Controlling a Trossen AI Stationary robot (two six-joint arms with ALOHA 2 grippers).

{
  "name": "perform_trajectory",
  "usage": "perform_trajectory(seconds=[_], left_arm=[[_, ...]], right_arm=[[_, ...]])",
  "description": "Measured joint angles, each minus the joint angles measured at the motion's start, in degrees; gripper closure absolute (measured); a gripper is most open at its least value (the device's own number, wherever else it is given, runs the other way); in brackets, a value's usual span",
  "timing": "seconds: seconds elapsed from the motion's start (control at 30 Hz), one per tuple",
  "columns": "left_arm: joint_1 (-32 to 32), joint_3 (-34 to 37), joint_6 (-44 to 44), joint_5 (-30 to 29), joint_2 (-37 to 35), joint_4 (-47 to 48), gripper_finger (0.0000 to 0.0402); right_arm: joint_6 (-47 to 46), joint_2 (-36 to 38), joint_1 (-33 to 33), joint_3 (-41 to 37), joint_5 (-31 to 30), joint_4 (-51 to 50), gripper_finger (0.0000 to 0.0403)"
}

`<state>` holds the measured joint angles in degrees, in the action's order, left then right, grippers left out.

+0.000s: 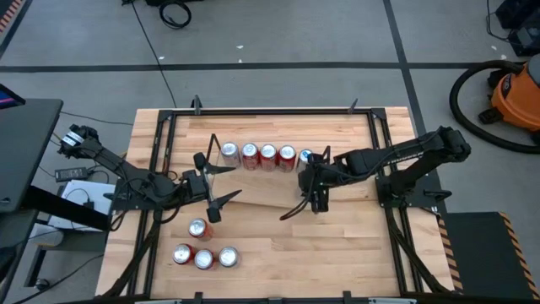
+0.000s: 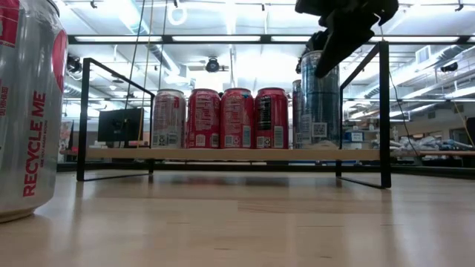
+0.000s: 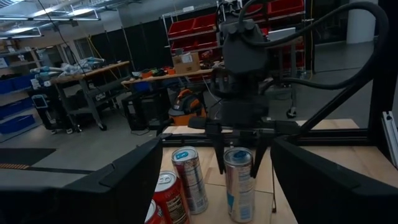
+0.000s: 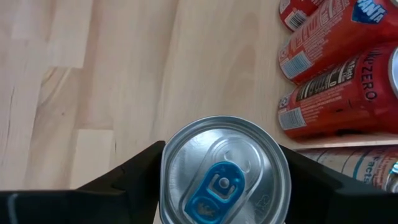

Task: Place canned beverage on shelf
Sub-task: Put the blue soda can aligned with the other blue soda can on the shelf

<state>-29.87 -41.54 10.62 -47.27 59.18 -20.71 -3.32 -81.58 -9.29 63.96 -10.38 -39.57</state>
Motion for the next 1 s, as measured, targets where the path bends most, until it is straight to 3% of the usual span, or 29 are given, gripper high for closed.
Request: perform_trajectory(seconds=[0.33,1.0], left_arm=[[0.0,0.0,-0.7,0.0,0.0,0.1,0.0093],[0.0,0.0,-1.1,0.0,0.0,0.9,0.0093]], right_arm=[[-0.7,0.0,0.1,0.2,-0.5,-1.5,0.0107],[-1.0,0.5,-0.8,5.9,-6.5,-7.8,0.0105]])
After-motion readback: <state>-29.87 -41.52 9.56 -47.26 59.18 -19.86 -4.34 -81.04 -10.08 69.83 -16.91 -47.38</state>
